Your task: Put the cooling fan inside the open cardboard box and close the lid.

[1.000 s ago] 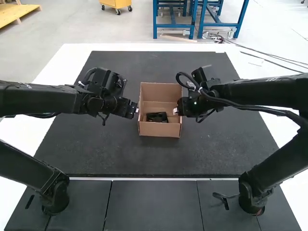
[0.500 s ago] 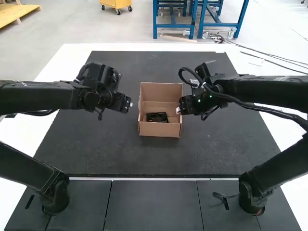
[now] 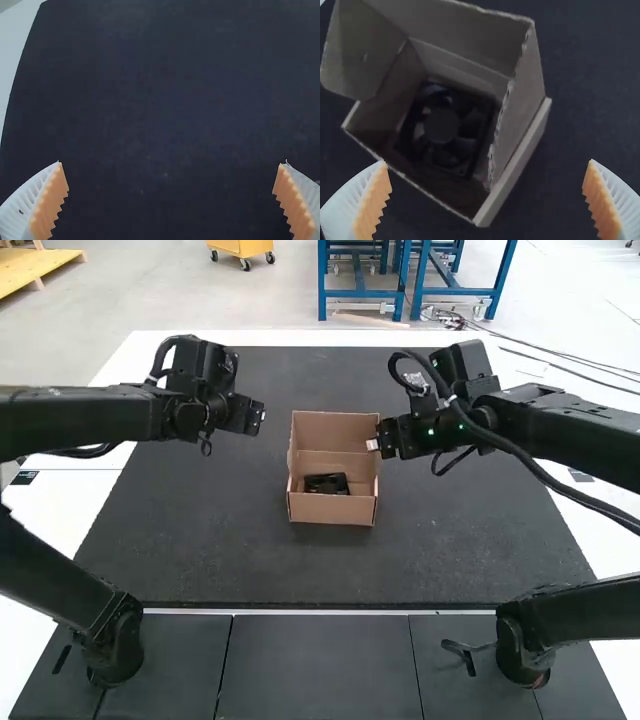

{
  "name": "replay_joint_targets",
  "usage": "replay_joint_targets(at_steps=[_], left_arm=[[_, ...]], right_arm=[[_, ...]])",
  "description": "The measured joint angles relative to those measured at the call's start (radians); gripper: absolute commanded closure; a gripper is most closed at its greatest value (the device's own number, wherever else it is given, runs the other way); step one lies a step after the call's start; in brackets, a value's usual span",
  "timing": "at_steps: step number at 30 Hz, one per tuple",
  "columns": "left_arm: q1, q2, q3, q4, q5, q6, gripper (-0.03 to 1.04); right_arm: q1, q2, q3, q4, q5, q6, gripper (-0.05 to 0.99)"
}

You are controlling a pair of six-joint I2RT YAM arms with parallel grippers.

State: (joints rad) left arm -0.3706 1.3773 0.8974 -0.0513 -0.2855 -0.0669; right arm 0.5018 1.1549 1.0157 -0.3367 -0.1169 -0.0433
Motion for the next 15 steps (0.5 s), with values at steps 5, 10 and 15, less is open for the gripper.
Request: replay_joint_targets(at_steps=[5, 10, 15], left_arm=[[0.000, 0.073, 0.055, 0.023, 0.000, 0.003, 0.04], [0.000, 0.129, 0.118, 0.034, 0.000, 0.003, 0.04], [0.000, 0.172, 0.162, 0.068, 0.000, 0.005, 0.04]], right_arm=[[0.000, -0.002, 0.039, -0.037, -0.008, -0.033, 0.03], [0.000, -0.002, 0.071, -0.084, -0.016, -0.055, 0.03], [0.000, -0.002, 0.069, -0.095, -0.018, -0.067, 0.03]])
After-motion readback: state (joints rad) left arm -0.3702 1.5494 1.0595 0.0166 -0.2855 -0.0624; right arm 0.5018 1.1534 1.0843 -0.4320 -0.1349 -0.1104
